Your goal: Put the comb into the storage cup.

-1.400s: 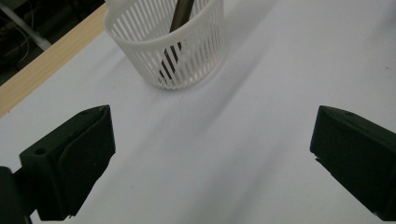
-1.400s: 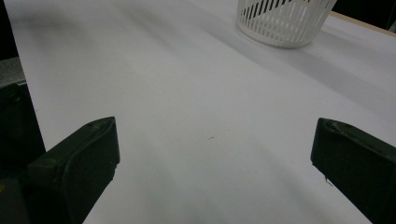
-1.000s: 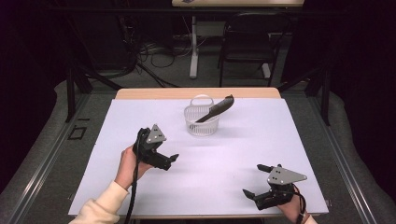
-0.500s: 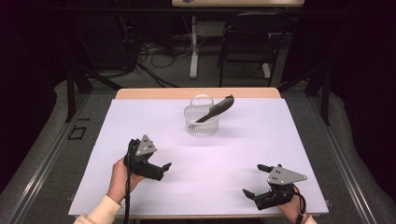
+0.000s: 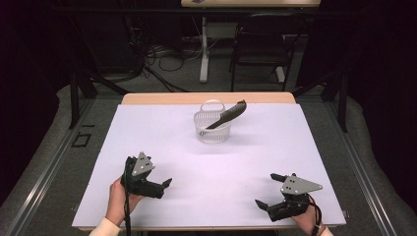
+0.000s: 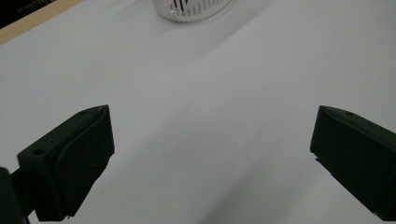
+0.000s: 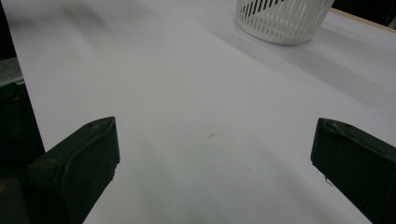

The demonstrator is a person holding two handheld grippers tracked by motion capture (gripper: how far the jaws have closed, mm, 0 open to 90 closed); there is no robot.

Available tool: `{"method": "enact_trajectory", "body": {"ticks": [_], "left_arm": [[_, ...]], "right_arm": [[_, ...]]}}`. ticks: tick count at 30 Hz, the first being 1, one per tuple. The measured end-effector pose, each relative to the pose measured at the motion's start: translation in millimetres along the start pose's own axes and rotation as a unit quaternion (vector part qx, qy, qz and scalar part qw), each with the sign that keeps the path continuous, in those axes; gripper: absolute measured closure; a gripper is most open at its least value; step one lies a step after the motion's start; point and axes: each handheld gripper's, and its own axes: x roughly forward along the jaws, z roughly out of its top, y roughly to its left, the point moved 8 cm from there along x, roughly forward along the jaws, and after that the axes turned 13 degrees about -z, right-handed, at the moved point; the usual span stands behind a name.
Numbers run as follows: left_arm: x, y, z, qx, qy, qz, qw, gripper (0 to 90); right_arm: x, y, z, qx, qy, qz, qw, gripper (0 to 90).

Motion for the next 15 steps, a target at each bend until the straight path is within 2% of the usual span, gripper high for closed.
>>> {"method": "enact_trajectory", "body": {"ticks": [6,15], "left_arm": [[-5.6,-0.2,-15.4,-0.017,-0.008,0.009,0.9998,0.0],[-12.1,-1.3,-31.2,-0.024,-0.017,0.014,0.9995,0.0]], "right_arm": [[-0.1,-0.2,-0.2,0.000,0.000,0.001,1.0000,0.6],[0.1,-0.3,-0.3,0.001,0.000,0.000,1.0000,0.6]]}}
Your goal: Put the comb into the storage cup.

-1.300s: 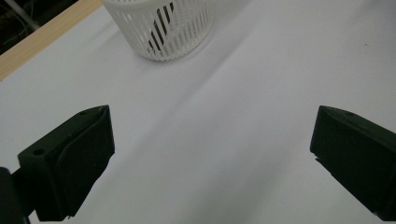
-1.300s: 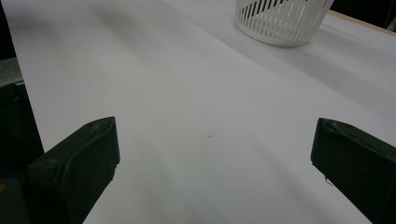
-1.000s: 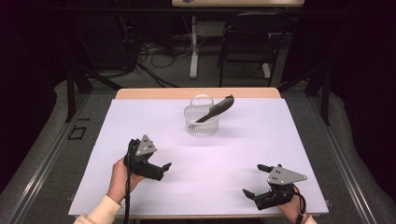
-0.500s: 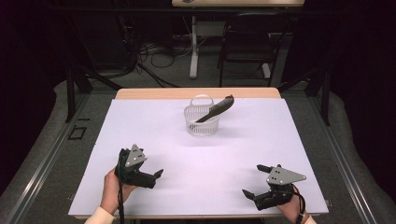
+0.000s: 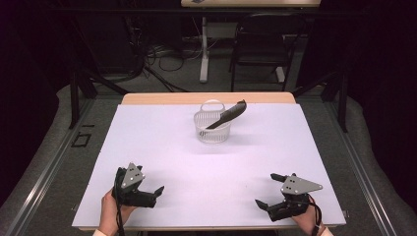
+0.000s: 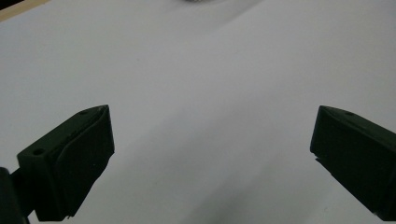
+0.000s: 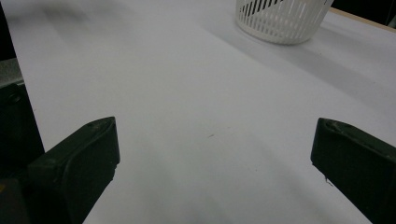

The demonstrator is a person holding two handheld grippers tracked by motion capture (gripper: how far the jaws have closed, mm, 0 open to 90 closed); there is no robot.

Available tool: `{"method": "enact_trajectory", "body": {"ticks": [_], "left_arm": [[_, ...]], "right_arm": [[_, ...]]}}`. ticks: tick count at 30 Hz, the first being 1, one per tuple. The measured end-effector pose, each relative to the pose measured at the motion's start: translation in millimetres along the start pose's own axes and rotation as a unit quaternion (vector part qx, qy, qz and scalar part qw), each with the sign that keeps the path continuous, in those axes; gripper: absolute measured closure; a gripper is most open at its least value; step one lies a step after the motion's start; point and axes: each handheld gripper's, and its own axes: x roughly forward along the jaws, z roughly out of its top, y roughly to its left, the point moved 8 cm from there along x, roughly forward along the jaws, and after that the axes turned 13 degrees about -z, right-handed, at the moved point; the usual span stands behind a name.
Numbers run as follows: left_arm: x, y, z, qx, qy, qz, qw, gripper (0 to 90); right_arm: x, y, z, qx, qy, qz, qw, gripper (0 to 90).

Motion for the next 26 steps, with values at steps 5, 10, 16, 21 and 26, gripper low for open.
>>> {"method": "enact_trajectory", "body": {"ticks": [5,10,16,21,26], "left_arm": [[-2.7,2.4,-7.3,-0.003,-0.005,0.006,1.0000,0.0],[-4.1,2.6,-15.8,-0.011,-0.011,0.007,0.9999,0.0],[-2.1,-1.0,-23.5,-0.007,-0.017,0.004,0.9998,0.0],[-3.1,-1.9,-23.8,-0.008,-0.021,0.002,0.9997,0.0],[0.1,-2.2,-24.9,-0.007,-0.015,-0.004,0.9999,0.0]], "right_arm": [[0.0,-0.6,-0.5,0.000,0.003,0.000,1.0000,0.6],[0.3,-0.7,-0.3,0.001,0.000,0.000,1.0000,0.6],[-0.1,-0.8,0.0,-0.001,-0.001,-0.001,1.0000,0.5],[-0.1,-0.7,1.1,0.000,-0.004,0.000,1.0000,0.5],[-0.7,-0.2,1.3,-0.001,-0.005,0.000,1.0000,0.5]]}}
